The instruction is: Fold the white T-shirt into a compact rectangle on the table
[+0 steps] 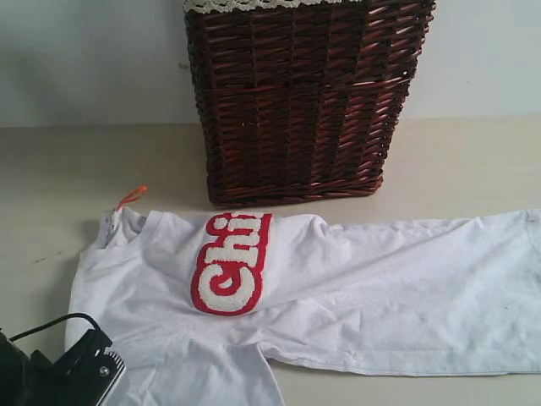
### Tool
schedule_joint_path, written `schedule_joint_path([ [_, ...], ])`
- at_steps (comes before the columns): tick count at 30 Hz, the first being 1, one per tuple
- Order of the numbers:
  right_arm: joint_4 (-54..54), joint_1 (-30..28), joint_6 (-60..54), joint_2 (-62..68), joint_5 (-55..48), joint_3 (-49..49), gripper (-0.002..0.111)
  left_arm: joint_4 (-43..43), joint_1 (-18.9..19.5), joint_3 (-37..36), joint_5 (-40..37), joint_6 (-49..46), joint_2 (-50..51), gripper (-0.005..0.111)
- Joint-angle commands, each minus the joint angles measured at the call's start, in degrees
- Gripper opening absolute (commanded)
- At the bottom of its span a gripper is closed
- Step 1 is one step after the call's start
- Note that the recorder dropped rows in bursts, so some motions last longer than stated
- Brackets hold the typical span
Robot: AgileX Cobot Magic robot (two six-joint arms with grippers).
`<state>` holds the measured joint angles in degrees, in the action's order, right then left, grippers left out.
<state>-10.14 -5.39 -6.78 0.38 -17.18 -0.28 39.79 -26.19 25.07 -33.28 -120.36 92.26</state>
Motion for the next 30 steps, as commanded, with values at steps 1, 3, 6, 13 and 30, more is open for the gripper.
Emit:
schedule_joint_path([
  [1,0.0,0.0,-0.2,-0.4,0.2,0.3,0.0,0.6,-1.4,-0.9,1.7,0.1,2.8,0.0],
  [3,0.0,0.0,-0.2,-0.4,0.2,0.3,0.0,-0.6,-1.4,-0.9,1.7,0.1,2.8,0.0],
  [6,0.0,0.0,-0.2,-0.4,0.2,0.3,0.0,-0.6,-1.4,-0.9,-0.9,2.4,0.8,0.0],
  [13,0.0,0.0,-0.2,-0.4,0.2,0.3,0.0,-4.5,-1.0,-0.9,-27.1,11.2,-7.6,0.0],
  [30,0.0,0.0,-0.2,-0.4,0.2,0.3,0.0,6.1,6.1,3.2,-13.7,19.1,-7.6,0.0],
])
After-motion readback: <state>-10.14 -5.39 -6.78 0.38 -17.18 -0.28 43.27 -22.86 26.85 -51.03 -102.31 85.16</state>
